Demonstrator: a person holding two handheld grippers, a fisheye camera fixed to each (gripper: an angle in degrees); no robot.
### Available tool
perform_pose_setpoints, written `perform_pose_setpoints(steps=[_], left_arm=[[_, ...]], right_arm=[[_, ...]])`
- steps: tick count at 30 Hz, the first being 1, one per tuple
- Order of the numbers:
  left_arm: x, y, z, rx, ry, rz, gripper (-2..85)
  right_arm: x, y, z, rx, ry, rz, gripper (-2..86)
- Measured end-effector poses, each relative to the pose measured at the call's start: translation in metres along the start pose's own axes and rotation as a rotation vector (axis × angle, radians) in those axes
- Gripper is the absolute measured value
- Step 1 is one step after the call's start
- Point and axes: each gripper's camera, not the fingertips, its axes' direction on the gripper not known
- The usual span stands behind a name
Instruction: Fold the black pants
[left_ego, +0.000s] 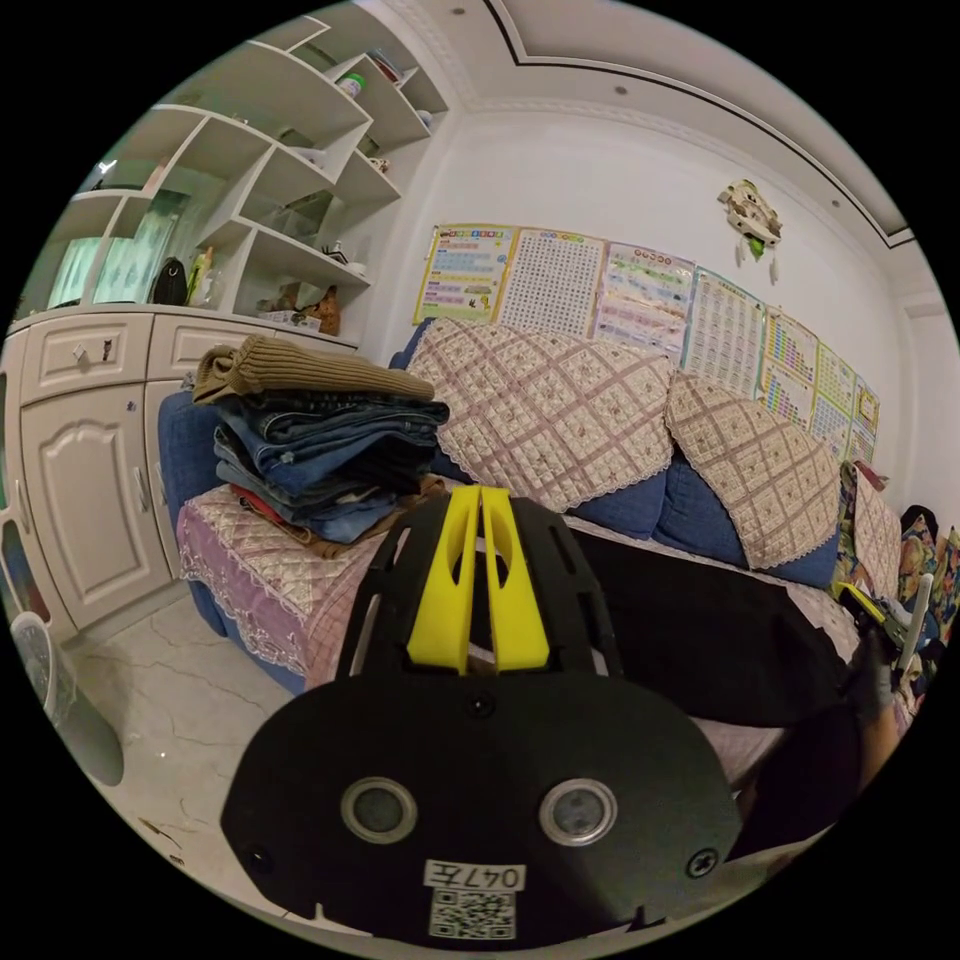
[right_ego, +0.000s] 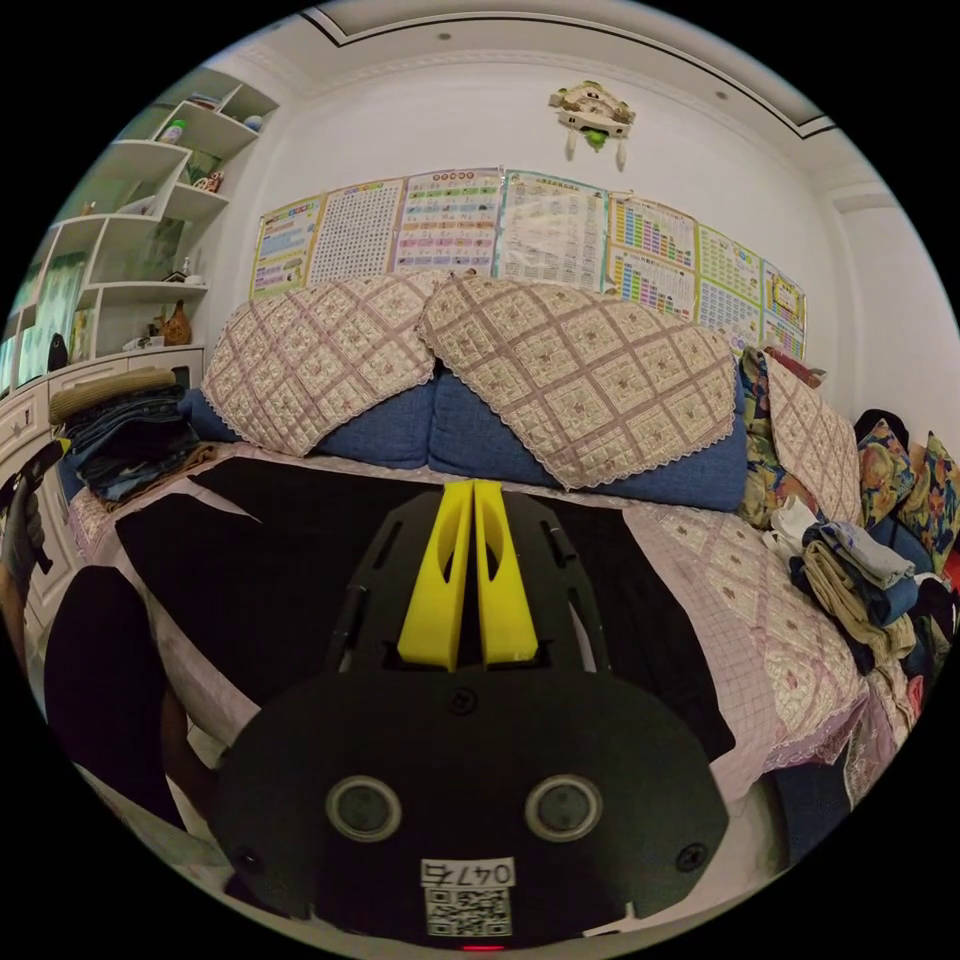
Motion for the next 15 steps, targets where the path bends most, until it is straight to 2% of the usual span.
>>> perform_pose_setpoints(steps=[15], left_arm=[[-0.024, 0.061, 0.028, -0.016, 0.002, -0.014, -1.0]], right_arm=[[-0.004, 0.005, 0.007, -0.007, 0.001, -0.006, -1.3]])
